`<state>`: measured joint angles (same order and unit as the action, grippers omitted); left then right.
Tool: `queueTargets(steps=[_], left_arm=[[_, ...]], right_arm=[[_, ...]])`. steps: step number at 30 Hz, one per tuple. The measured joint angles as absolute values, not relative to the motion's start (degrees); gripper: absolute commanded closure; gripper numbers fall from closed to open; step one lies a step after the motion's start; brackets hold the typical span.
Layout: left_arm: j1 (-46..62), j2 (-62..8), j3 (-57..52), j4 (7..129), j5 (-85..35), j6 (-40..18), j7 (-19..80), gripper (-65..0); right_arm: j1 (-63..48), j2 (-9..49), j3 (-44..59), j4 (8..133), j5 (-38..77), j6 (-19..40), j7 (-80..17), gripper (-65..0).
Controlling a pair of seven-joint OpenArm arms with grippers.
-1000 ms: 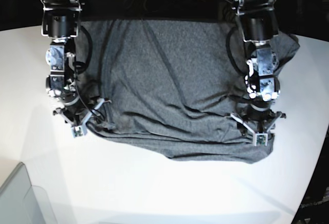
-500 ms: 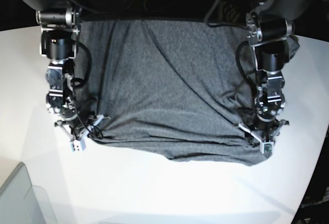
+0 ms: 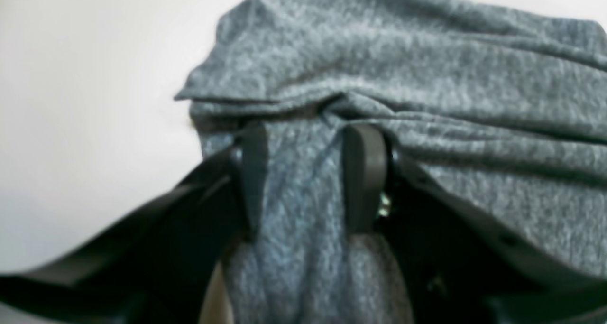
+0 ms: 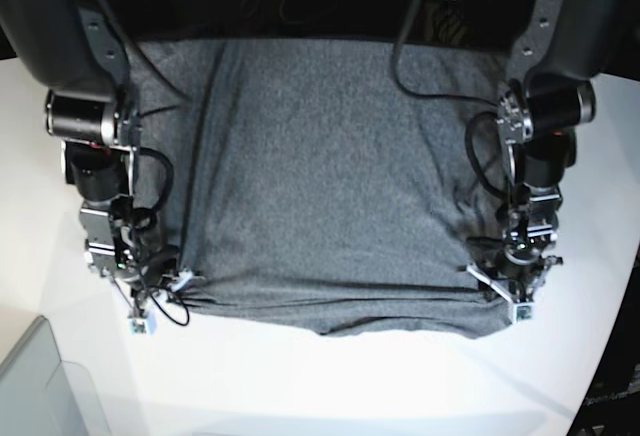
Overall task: Layout the t-shirt on the table in an organized manner, then fold the t-shirt properly
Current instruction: 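Pull both held side edges apart and toward the robot to flatten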
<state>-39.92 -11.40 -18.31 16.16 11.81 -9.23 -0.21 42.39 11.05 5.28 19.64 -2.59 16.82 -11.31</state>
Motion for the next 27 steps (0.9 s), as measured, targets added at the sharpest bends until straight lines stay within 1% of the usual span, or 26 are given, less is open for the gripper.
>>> queueTargets(steps=[3,8,12,14,18,20,21,24,27], left_arm=[[-40.9,-11.6,-18.3,16.4,11.8,-9.2,-1.0,-26.6],[-40.2,-11.5,-18.3,16.3,11.8,-9.2,-0.4,-26.6],[-40.1,-11.6,-18.3,16.3,11.8,-9.2,-0.5,-26.6],[-40.0,-11.6,-18.3,16.3,11.8,-9.2,-0.5,-26.6],[-39.2,-11.6,-18.3,16.3,11.8,-9.2,-0.6,-26.6],[-39.0,-11.6,-18.3,16.3,11.8,-9.2,-0.6,-26.6],[-39.0,-11.6,-18.3,16.3,11.8,-9.2,-0.6,-26.6],[-39.0,-11.5,-18.3,16.3,11.8,-9.2,-0.4,-26.6],[-39.0,-11.6,-18.3,16.4,11.8,-9.2,-0.7,-26.6]], right_arm=[[43.4,11.0,5.3,19.1,-2.7,14.7,-11.6,-5.6],[43.6,11.1,5.3,23.2,-2.7,14.6,-11.9,-5.8],[44.2,11.4,5.3,23.8,-2.7,14.5,-11.7,-5.9],[43.9,11.4,5.3,23.8,-2.8,14.5,-13.7,-5.6],[43.9,12.1,5.3,24.2,-2.6,14.7,-22.4,-5.4],[42.8,12.2,5.5,28.4,-2.6,14.7,-27.2,-5.2],[41.3,12.2,5.5,31.9,-2.5,14.7,-27.9,-4.3],[33.8,12.0,5.5,47.1,-2.3,14.7,-31.1,0.0],[25.1,11.0,5.4,62.7,-2.8,14.6,-35.0,0.0]])
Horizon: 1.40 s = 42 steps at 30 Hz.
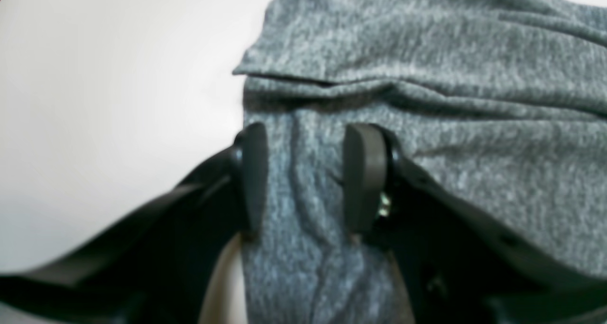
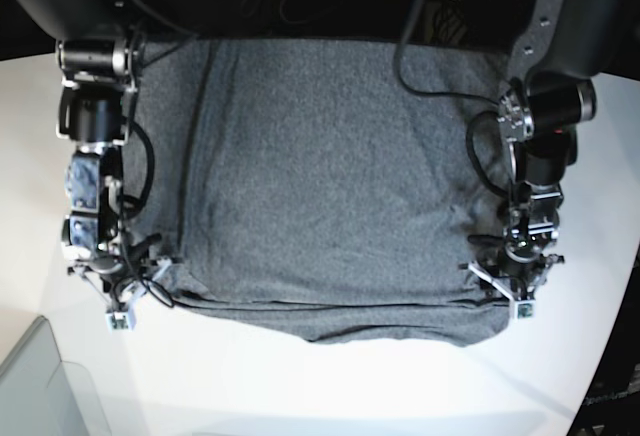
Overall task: Layout the t-shirt on the table in an organized manner, then fold the t-shirt properly
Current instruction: 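Pull both held side edges apart and toward the robot to flatten, then release the left gripper and move it along the shirt side edge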
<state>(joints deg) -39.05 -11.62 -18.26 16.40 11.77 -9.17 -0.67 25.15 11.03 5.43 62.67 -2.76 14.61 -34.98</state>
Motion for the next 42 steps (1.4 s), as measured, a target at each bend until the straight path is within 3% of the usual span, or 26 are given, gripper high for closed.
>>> queueTargets(steps=[6,18,24,39,42], left_arm=[[-39.1,-11.5,-18.3,16.5,11.8,-9.2,-0.7,-26.6],[-38.6,-13.2,-18.3,16.5,11.8,-9.1,-0.8,-26.6],[-35.9,-13.0,-18.3,17.3,10.7,-9.1,-3.8,-26.6],[-36.4,-15.0,-18.4,17.0,11.4,-9.3,-4.2,-26.6],[-36.9,-16.1,-18.6,16.9,11.4,-9.3,-4.1,-26.6]], right_arm=[[20.0,9.7,5.2,78.0,-1.7,14.7,-44.8,0.0],[15.5,9.7,5.5,72.1,-2.3,16.9,-45.8,0.0],[17.9,10.0,5.6,63.1,-1.9,16.8,-39.1,0.0],[40.9,10.5,5.4,20.3,-1.3,16.8,-12.4,0.0],[43.6,10.4,5.4,16.3,-1.8,16.8,-11.2,0.0]])
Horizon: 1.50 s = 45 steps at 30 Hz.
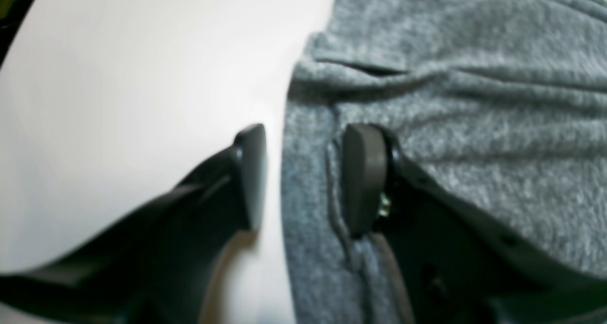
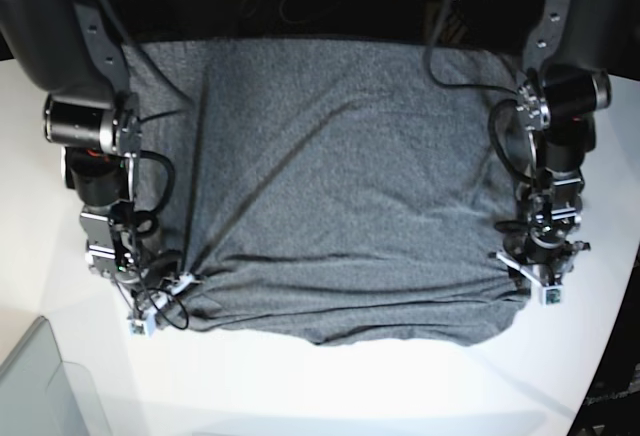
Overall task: Layout the t-shirt on the table in an organized manner, then fold the t-shirt properly
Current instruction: 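Release the left gripper and move it along the shirt side edge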
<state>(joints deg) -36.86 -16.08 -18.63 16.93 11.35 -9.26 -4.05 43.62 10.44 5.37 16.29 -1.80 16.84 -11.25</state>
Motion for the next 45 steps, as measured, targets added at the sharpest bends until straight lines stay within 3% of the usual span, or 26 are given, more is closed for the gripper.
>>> queueTargets(steps=[12,16,25,29,37,45], left_arm=[[-40.9,-19.1,-18.7,20.1,11.2,-9.5,-0.9,-26.6],[-34.2,-18.0,-18.7,34.7,9.8,-9.6,9.2,-26.6],[-11.2,-16.8,-18.6,76.4,-10.0,-8.9,32.6,-26.3],[-0.6,-16.3,-20.8,90.3,-14.9,-9.5,36.1,-26.2],[10.0,-9.5,-35.1,95.5,-13.8,-9.2,36.4,-26.2],[11.6,-7.9,-28.9,91.6,-14.2,-10.0,36.6,-26.2]], right_arm=[[43.6,10.0,5.3,16.1,-1.7,14.1,-9.8,0.0],[43.5,10.0,5.3,16.2,-1.7,14.1,-9.8,0.0],[43.4,9.9,5.3,16.2,-1.7,13.7,-9.5,0.0],[43.4,9.7,5.3,16.2,-1.7,13.6,-9.5,0.0],[43.4,9.8,5.3,16.2,-1.7,13.6,-9.8,0.0],[43.5,9.1,5.3,16.2,-1.7,13.2,-9.6,0.0]])
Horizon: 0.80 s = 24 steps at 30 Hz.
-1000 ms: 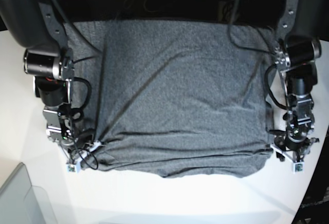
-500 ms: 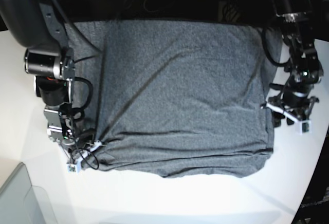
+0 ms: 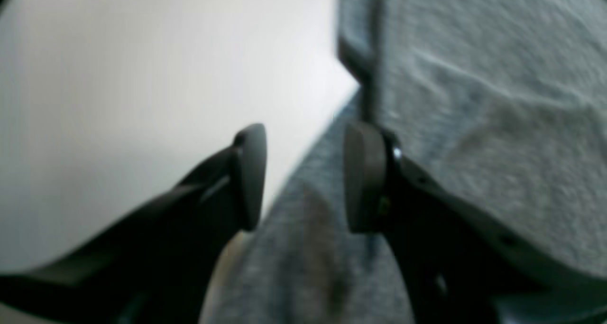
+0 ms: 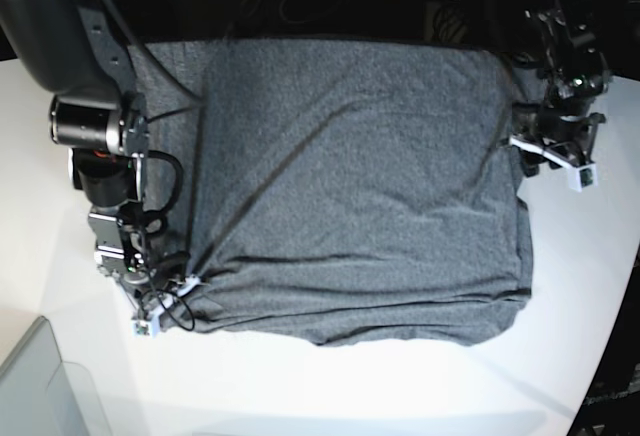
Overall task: Layout the t-shirt on the table in an organized manner, then fold the t-shirt properly
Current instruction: 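Release the left gripper and move it along the shirt side edge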
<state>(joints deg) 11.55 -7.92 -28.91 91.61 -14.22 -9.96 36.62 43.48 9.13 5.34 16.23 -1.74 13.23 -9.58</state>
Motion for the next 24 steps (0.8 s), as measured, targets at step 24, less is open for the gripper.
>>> queueTargets(steps=[24], left_arm=[[14.2,-11.0,-29.1,82.5,-14.9,-10.3,31.3,-26.2]], right_arm=[[43.6,9.1,5.3,16.2,-1.7,13.2,-9.5,0.0]])
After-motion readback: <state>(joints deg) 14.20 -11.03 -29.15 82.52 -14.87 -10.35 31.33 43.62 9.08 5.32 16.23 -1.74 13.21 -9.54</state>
